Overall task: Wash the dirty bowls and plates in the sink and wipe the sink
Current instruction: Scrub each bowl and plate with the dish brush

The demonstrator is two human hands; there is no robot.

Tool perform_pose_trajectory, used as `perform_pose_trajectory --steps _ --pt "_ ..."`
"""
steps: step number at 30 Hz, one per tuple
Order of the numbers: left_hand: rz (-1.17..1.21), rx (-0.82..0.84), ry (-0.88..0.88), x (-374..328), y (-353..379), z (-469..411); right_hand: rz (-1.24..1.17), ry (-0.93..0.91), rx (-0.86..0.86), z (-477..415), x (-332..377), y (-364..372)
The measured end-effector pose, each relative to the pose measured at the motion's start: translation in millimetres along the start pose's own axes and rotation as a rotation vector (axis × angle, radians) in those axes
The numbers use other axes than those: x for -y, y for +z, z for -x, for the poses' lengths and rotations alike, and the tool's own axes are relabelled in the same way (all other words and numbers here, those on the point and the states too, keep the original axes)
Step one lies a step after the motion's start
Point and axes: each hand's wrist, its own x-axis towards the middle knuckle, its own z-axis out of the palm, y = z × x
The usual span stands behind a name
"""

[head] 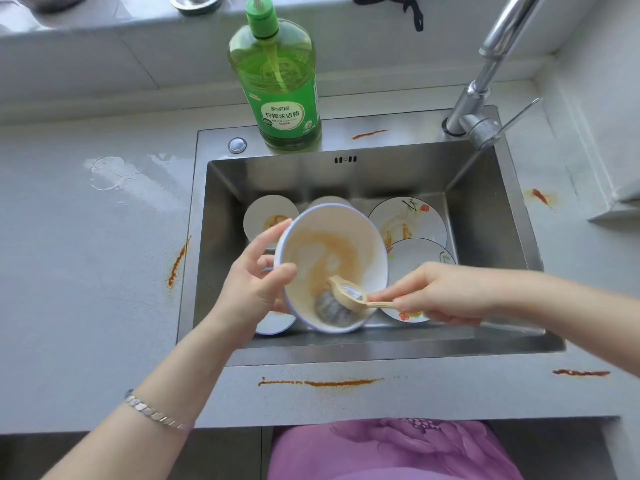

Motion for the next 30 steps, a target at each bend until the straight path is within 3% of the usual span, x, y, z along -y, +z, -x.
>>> perform_pose_trajectory --steps 4,6,9,11,13,16,18,24,27,30 --pt "-0.119 0.072 -0.038 -4 5 3 0.545 -0.007 -0.234 -4 -9 -11" --pt "-0.111 0.004 -0.021 -4 9 -2 0.484 -0.049 -0.24 -9 -8 1" --pt "-0.099 -0.045 -0.028 -3 15 -6 0.076 -0.096 -0.056 -15 0 23" --pt "-0.104 -0.03 -0.058 -1 15 -6 -0.111 -0.034 0.042 -14 0 23" --pt "-0.109 0.003 -0.075 1 10 -4 -0.06 -0.028 0.073 -11 -10 16" --pt "-0.133 0.075 -0.113 3 4 -4 0.343 -0.029 -0.087 -4 -21 5" --pt "-0.115 0.083 -0.171 3 0 -5 0.451 -0.056 -0.252 7 -20 2" --pt "-0.067 0.166 -0.232 -1 -15 -12 -0.297 -0.257 -0.7 14 -31 2" --pt "-0.084 0.29 -0.23 -9 -9 -16 -0.665 -0.2 -0.531 -8 -33 22" --pt "-0.112 0.331 -0.234 -18 -4 -26 -0.765 -0.201 -0.369 -25 -33 37"
